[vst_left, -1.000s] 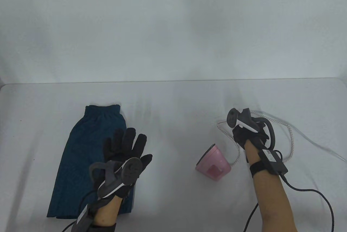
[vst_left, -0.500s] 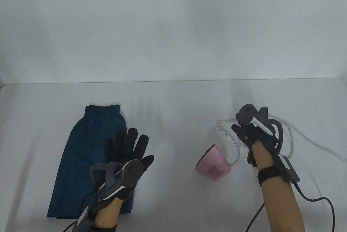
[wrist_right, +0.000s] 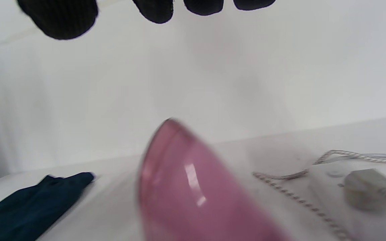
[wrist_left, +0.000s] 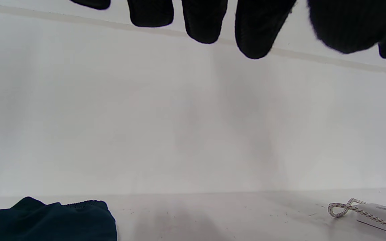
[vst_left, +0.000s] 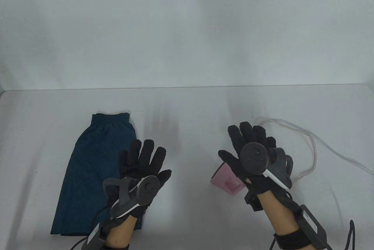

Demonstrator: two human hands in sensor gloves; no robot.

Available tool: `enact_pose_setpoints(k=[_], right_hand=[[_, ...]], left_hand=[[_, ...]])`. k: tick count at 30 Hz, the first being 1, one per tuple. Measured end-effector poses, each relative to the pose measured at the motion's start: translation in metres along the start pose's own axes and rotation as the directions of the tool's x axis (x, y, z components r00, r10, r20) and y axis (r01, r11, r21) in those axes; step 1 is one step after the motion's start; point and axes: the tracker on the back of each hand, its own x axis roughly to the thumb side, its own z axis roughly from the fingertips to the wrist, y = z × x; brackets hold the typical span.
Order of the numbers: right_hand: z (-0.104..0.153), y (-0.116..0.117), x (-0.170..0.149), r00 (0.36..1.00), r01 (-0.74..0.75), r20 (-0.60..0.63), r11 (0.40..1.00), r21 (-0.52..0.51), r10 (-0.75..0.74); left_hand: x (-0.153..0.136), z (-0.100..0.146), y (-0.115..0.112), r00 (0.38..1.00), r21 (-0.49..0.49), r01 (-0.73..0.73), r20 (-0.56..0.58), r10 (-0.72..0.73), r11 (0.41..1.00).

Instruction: Iron shorts with electric iron on table

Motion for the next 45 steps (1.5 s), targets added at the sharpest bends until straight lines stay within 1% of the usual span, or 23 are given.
enact_pose_setpoints(k=[4,6,7,8,12,14,17,20,22,24,28,31,34,37,41,43,45], right_hand=[[0.017,0.022,0.010,0.996,-0.045,0.070,0.999,-0.027,0.047],[0.020,0.032,0.007,0.995,-0.058,0.073,0.997,-0.054,0.062],[0.021,0.035,0.006,0.995,-0.062,0.070,0.997,-0.051,0.066],[0.022,0.038,0.005,0.994,-0.074,0.073,0.997,-0.036,0.076],[0.022,0.043,0.000,0.992,-0.107,0.062,0.993,-0.044,0.109],[0.020,0.047,-0.002,0.994,-0.089,0.055,0.996,-0.021,0.090],[0.021,0.049,-0.004,0.996,-0.074,0.051,0.997,-0.011,0.074],[0.024,0.048,-0.007,0.995,-0.084,0.043,0.996,-0.019,0.085],[0.024,0.046,-0.008,0.996,-0.076,0.035,0.997,-0.033,0.077],[0.025,0.043,-0.009,0.997,-0.073,0.030,0.996,-0.050,0.075],[0.026,0.041,-0.007,0.996,-0.087,0.030,0.994,-0.072,0.089],[0.027,0.041,-0.003,0.993,-0.111,0.033,0.990,-0.084,0.114],[0.027,0.040,0.000,0.990,-0.134,0.026,0.986,-0.098,0.137],[0.027,0.039,0.000,0.989,-0.144,0.016,0.983,-0.110,0.146],[0.027,0.039,-0.001,0.988,-0.153,0.001,0.981,-0.123,0.154],[0.026,0.039,-0.001,0.988,-0.157,-0.009,0.980,-0.125,0.157],[0.026,0.039,-0.002,0.987,-0.163,-0.019,0.979,-0.126,0.162]], left_hand=[[0.001,0.002,-0.005,1.000,-0.018,-0.008,0.000,0.008,1.000],[0.002,0.002,-0.009,1.000,-0.042,-0.002,0.002,0.002,0.999],[0.002,0.002,-0.011,1.000,-0.054,0.002,0.004,-0.002,0.999],[0.003,0.002,-0.014,1.000,-0.069,0.002,0.008,-0.001,0.998],[0.004,-0.001,-0.022,0.999,-0.125,-0.032,0.014,0.034,0.992],[0.002,-0.003,-0.029,0.998,-0.168,-0.064,0.009,0.067,0.984],[-0.004,-0.009,-0.040,0.998,-0.230,-0.063,0.002,0.065,0.971],[-0.019,-0.018,-0.050,0.999,-0.289,-0.032,-0.011,0.030,0.957],[-0.031,-0.024,-0.054,0.999,-0.305,-0.037,-0.035,0.028,0.952],[-0.046,-0.033,-0.056,0.998,-0.330,-0.006,-0.055,-0.013,0.944],[-0.088,-0.062,-0.055,0.985,-0.344,0.027,-0.152,-0.084,0.939],[-0.118,-0.085,-0.055,0.964,-0.342,0.012,-0.247,-0.103,0.939],[-0.151,-0.110,-0.063,0.924,-0.348,-0.036,-0.369,-0.101,0.937],[-0.176,-0.128,-0.073,0.870,-0.323,-0.091,-0.486,-0.082,0.942],[-0.207,-0.147,-0.093,0.761,-0.282,-0.185,-0.648,-0.045,0.941],[-0.221,-0.151,-0.105,0.687,-0.250,-0.231,-0.726,-0.024,0.940],[-0.233,-0.152,-0.116,0.629,-0.232,-0.275,-0.778,-0.008,0.933]])
